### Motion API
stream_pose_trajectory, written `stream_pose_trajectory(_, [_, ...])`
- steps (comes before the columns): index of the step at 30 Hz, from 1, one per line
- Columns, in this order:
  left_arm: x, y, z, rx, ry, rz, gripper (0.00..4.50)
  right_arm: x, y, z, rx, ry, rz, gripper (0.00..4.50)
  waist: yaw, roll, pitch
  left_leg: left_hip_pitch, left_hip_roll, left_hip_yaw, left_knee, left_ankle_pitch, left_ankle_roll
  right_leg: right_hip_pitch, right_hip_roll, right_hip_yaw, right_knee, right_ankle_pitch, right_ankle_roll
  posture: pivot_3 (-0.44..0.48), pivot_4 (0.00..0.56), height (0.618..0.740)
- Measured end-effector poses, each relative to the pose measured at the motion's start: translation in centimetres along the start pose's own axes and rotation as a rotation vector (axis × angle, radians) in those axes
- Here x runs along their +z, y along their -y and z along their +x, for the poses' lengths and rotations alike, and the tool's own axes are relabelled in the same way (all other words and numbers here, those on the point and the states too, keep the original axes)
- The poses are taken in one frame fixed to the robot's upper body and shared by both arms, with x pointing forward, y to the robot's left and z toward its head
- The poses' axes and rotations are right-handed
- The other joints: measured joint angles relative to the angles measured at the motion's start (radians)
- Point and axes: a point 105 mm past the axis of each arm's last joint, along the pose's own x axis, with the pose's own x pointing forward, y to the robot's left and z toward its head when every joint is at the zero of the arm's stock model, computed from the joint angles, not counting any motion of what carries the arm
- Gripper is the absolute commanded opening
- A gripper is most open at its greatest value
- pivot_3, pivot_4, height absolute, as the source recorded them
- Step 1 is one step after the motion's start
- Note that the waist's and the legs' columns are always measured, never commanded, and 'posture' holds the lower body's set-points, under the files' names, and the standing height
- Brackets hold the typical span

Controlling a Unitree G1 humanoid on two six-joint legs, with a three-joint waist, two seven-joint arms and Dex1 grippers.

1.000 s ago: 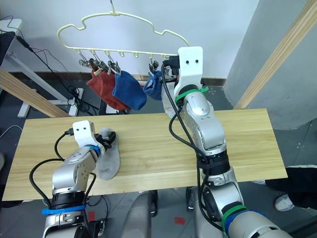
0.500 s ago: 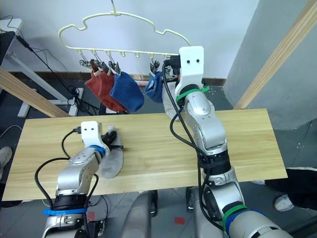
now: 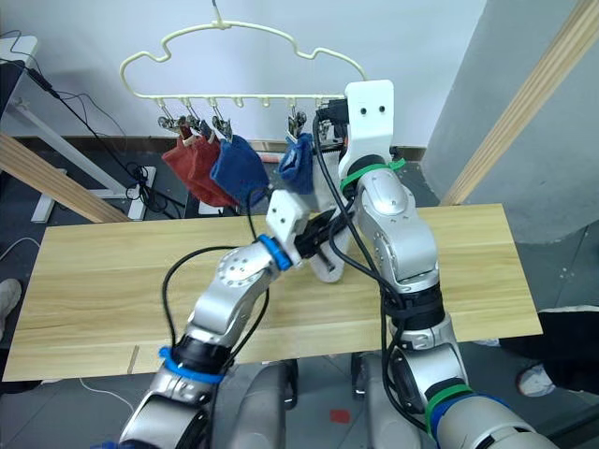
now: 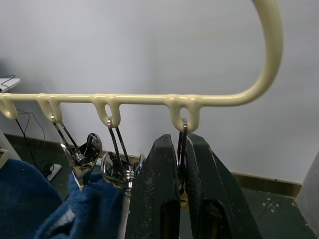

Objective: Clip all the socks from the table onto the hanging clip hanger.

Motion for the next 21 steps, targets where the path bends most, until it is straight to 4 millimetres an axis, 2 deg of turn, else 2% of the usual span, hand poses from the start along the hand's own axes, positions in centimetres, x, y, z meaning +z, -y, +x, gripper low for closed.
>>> stream_pose_trajectory(4, [-0.3, -1.1, 2.1, 0.088, 0.023, 0.032, 0.01, 0.0, -0.1, 0.0, 0.003, -0.003, -0.002, 0.0, -0.003, 0.0, 0.0, 0.0, 0.0, 0.0, 0.0, 0.0, 0.0, 0.0, 0.0, 0.0, 0.0, 0.0, 0.0, -0.137, 0.368, 0.74])
stream_pose_trajectory(12, [-0.5, -2.5, 4.0, 0.198, 0.064, 0.036, 0.01, 0.0, -0.1, -0.1, -0.001, -0.011, -0.003, 0.0, -0.004, 0.0, 0.0, -0.001, 0.0, 0.0, -0.001, -0.001, 0.001, 0.0, 0.0, -0.001, -0.001, 0.0, 0.0, -0.149, 0.372, 0.74])
stream_pose_trajectory(21, [0.0, -4.0, 3.6, 0.293, 0.102, 0.101, 0.01, 0.1, -0.1, -0.1, 0.0, -0.013, -0.006, 0.0, -0.009, 0.0, 0.0, -0.001, 0.0, 0.0, -0.001, -0.001, 0.001, 0.0, 0.0, -0.001, 0.0, 0.0, 0.0, -0.15, 0.377, 0.74])
